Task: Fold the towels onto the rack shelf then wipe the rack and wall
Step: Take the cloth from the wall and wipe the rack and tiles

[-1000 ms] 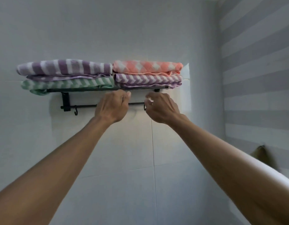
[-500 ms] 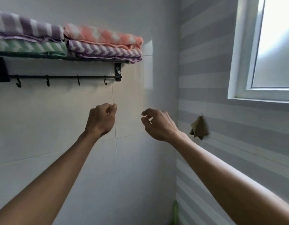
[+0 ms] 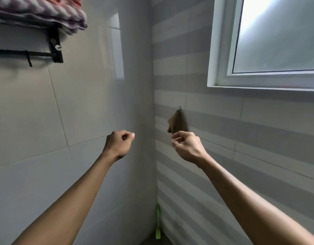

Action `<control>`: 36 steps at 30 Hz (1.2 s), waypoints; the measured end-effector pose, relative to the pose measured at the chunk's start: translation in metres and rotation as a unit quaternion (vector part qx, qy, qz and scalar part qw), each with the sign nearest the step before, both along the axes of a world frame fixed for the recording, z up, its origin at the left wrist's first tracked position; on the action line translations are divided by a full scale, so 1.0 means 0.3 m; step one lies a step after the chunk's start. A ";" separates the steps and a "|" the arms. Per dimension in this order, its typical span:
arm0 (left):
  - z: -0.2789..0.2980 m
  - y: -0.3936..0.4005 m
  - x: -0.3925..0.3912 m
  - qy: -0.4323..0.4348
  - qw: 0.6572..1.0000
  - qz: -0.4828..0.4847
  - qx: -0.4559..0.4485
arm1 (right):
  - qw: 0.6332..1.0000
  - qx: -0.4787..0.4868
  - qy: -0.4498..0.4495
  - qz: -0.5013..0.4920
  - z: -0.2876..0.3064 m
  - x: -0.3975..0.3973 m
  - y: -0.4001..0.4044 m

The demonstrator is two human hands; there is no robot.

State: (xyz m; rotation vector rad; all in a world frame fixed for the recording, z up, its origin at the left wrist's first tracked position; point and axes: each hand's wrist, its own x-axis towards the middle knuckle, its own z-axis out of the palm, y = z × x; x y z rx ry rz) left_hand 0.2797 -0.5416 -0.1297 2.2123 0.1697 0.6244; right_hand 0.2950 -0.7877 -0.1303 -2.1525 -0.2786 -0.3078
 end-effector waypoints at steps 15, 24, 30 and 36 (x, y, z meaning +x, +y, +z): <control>-0.176 -0.192 0.653 0.055 0.994 -0.090 -0.037 | 0.989 0.042 0.053 -0.129 -0.152 0.563 -0.058; -0.127 -0.200 1.134 0.044 0.986 -0.146 -0.065 | 0.976 0.023 0.050 -0.210 -0.135 0.898 0.020; -0.166 -0.248 1.354 0.052 0.977 -0.180 -0.104 | 0.964 -0.024 0.072 -0.256 -0.172 1.059 0.048; -0.197 -0.287 1.456 0.118 0.944 -0.276 -0.140 | 0.964 0.007 0.080 -0.253 -0.205 1.148 0.057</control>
